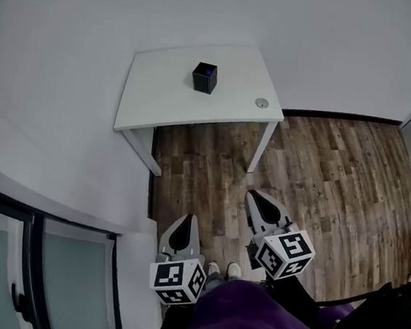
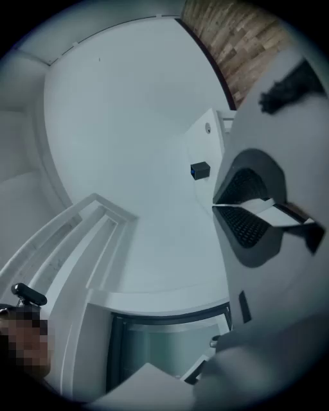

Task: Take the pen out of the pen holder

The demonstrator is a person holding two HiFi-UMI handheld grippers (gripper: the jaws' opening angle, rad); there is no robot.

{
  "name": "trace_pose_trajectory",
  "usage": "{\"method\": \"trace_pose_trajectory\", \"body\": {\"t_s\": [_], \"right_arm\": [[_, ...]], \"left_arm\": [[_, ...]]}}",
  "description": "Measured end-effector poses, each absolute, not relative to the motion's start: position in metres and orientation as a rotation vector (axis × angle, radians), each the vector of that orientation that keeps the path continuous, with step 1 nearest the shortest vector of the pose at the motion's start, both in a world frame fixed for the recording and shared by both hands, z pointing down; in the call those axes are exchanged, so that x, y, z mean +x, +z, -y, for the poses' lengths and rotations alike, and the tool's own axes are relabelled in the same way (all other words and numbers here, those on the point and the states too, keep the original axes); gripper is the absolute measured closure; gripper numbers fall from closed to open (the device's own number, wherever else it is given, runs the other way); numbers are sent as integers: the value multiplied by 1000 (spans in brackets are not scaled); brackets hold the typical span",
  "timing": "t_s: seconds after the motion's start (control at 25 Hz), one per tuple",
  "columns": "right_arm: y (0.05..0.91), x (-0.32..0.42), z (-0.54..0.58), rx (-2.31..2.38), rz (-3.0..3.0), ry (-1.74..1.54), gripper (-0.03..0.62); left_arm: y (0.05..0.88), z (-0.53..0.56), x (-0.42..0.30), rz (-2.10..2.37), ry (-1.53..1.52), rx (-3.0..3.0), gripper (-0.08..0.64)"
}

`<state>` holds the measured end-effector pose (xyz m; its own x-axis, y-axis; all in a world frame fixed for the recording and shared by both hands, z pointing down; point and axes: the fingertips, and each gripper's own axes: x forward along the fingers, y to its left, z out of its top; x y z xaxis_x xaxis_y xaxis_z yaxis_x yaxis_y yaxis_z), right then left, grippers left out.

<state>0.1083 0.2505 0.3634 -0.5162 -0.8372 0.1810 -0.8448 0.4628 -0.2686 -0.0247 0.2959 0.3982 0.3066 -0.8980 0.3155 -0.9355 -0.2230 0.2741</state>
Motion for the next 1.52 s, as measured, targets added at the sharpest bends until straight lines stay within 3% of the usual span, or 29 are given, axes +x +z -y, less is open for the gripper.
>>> {"method": "trace_pose_trajectory", "body": {"t_s": [0.92, 1.52], "right_arm": [[386, 65, -225, 1555, 2599, 473, 568], [378, 66, -61, 1464, 2683, 421, 526]], "left_arm": [[432, -276, -77, 1596, 113, 2110, 554], [416, -123, -74, 1708, 86, 2087, 554]]}}
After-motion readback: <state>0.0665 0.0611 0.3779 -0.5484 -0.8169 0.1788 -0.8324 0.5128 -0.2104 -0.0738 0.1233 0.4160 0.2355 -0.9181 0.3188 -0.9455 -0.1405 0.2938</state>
